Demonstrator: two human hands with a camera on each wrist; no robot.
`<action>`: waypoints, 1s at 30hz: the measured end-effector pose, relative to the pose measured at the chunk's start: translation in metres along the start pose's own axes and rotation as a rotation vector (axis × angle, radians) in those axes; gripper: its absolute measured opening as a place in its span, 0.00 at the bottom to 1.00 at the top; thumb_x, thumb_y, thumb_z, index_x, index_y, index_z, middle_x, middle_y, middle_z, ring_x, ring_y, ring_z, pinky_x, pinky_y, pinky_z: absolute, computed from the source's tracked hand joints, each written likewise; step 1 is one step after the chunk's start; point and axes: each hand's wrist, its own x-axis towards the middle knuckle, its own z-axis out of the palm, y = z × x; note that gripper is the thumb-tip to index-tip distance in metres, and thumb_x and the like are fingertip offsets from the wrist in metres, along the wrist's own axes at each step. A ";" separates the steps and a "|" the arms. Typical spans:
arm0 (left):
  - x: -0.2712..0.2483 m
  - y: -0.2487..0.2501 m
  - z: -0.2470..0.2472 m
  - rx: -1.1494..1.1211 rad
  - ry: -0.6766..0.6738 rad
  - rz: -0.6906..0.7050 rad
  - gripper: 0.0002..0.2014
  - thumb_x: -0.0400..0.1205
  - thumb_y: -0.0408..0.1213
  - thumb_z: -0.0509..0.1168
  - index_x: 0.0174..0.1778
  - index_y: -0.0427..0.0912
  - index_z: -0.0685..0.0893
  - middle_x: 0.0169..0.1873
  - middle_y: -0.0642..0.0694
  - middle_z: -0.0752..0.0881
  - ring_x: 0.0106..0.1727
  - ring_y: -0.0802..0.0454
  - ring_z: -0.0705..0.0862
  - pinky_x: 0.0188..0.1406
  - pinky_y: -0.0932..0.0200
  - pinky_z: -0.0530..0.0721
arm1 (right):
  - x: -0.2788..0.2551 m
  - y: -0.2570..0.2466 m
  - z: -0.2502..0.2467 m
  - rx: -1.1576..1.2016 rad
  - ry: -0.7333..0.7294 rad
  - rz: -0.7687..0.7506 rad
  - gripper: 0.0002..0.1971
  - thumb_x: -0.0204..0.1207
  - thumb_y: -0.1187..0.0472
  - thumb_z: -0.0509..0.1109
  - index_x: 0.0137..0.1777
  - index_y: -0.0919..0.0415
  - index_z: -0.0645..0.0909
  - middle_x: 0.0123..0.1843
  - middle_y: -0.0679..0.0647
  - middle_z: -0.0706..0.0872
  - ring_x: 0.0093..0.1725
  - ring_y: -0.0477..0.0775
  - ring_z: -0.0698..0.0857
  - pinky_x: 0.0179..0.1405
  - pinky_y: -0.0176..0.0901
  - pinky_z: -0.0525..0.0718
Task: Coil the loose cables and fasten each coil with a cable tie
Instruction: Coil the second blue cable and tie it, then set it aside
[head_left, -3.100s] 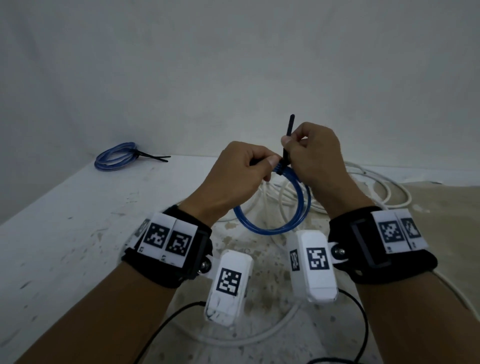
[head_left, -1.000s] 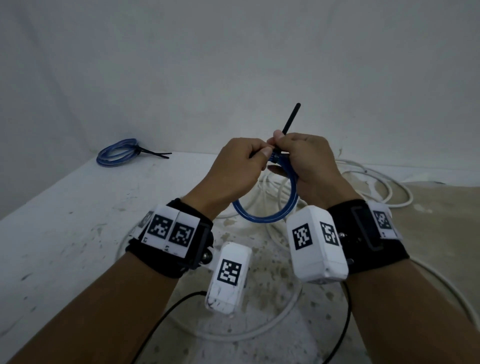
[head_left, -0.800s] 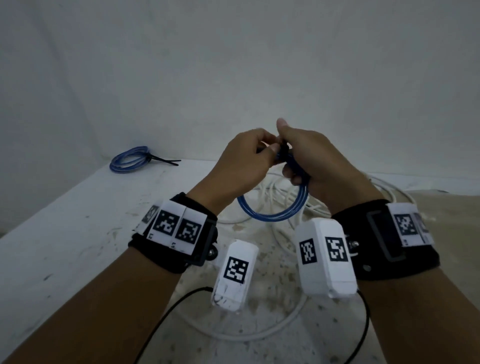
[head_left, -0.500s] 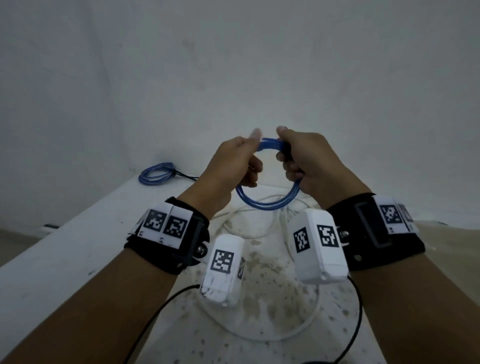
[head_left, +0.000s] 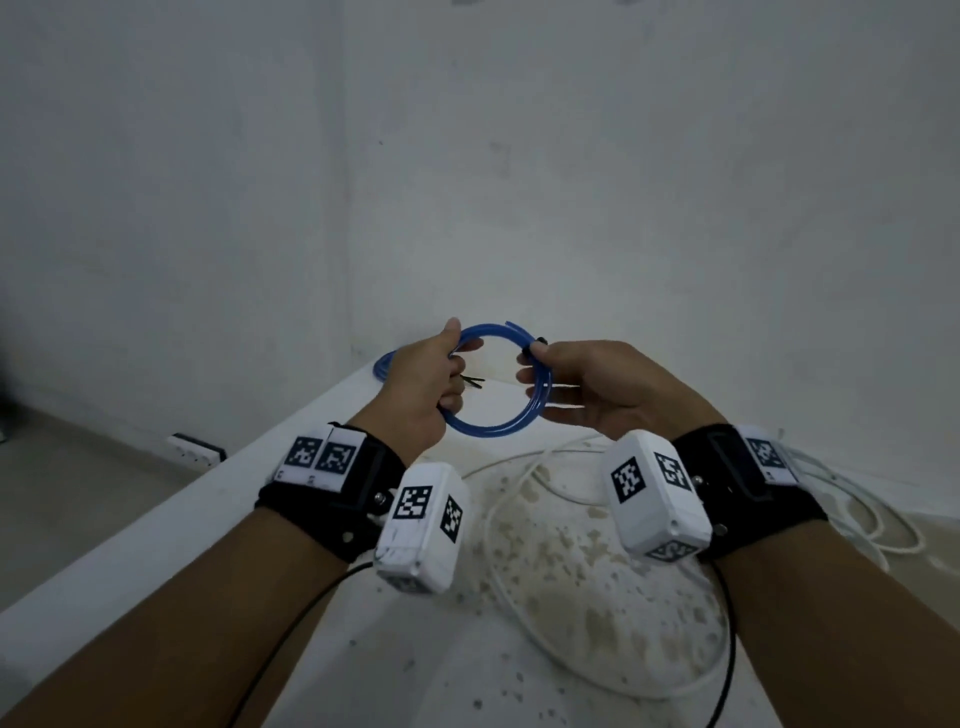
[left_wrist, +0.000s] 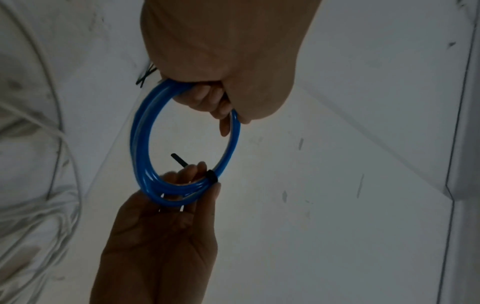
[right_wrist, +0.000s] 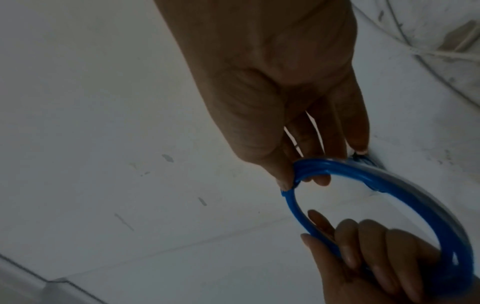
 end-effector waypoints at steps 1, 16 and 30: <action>0.005 0.000 -0.006 0.012 0.000 -0.008 0.19 0.88 0.50 0.59 0.44 0.39 0.86 0.22 0.53 0.64 0.18 0.59 0.59 0.14 0.67 0.60 | 0.005 0.000 0.003 0.019 -0.020 0.022 0.11 0.79 0.59 0.74 0.55 0.65 0.89 0.46 0.55 0.93 0.44 0.52 0.91 0.47 0.48 0.89; 0.064 -0.053 -0.095 0.172 0.247 -0.380 0.14 0.85 0.44 0.67 0.62 0.40 0.77 0.47 0.43 0.76 0.43 0.47 0.81 0.41 0.53 0.81 | 0.216 0.040 0.080 -0.319 0.123 -0.075 0.13 0.88 0.57 0.62 0.62 0.65 0.82 0.59 0.63 0.87 0.55 0.61 0.84 0.60 0.49 0.84; 0.072 -0.051 -0.111 0.117 0.169 -0.429 0.22 0.85 0.42 0.66 0.74 0.42 0.71 0.64 0.39 0.76 0.61 0.42 0.84 0.62 0.48 0.83 | 0.318 0.059 0.110 -1.528 -0.052 -0.241 0.17 0.85 0.56 0.66 0.63 0.70 0.83 0.61 0.66 0.87 0.59 0.64 0.86 0.55 0.48 0.81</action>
